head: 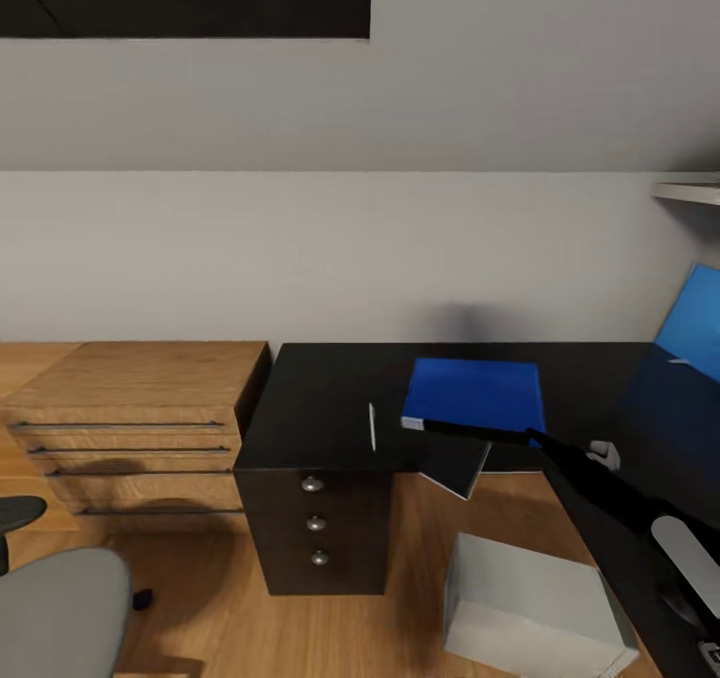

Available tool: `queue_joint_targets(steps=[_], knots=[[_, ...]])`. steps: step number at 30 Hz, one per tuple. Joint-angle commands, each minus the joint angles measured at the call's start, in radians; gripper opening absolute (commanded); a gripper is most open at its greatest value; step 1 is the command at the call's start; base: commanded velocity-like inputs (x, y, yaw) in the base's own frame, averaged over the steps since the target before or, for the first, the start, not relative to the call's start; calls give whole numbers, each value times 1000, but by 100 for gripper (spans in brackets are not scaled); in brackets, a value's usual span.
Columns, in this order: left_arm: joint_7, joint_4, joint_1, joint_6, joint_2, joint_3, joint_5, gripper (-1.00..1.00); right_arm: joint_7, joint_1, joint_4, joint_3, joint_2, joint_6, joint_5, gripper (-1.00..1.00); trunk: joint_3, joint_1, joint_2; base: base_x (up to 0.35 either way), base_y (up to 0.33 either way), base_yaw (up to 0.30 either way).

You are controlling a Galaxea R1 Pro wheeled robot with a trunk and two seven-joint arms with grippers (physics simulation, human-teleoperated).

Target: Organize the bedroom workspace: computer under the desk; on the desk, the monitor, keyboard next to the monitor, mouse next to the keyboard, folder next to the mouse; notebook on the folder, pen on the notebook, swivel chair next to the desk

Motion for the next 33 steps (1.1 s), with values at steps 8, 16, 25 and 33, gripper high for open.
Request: queue_joint_targets(steps=[8, 16, 25, 33], knots=[[94, -3, 0, 69, -1, 29, 7, 100, 2, -1, 11, 2, 8, -17, -9, -100, -1, 0, -1, 0, 0, -83], [353, -3, -1, 119, -52, 32, 5, 100, 3, -1, 12, 0, 17, -18, -9, -100, -1, 0, -1, 0, 0, -155], [521, -1, -1, 115, -98, 30, 4, 100, 3, -1, 31, 0, 17, -18, -9, -100, -1, 0, -1, 0, 0, -207], [524, -3, -1, 112, -91, 27, 5, 100, 5, -1, 46, 0, 17, -19, -9, -100, -1, 0, -1, 0, 0, -260]])
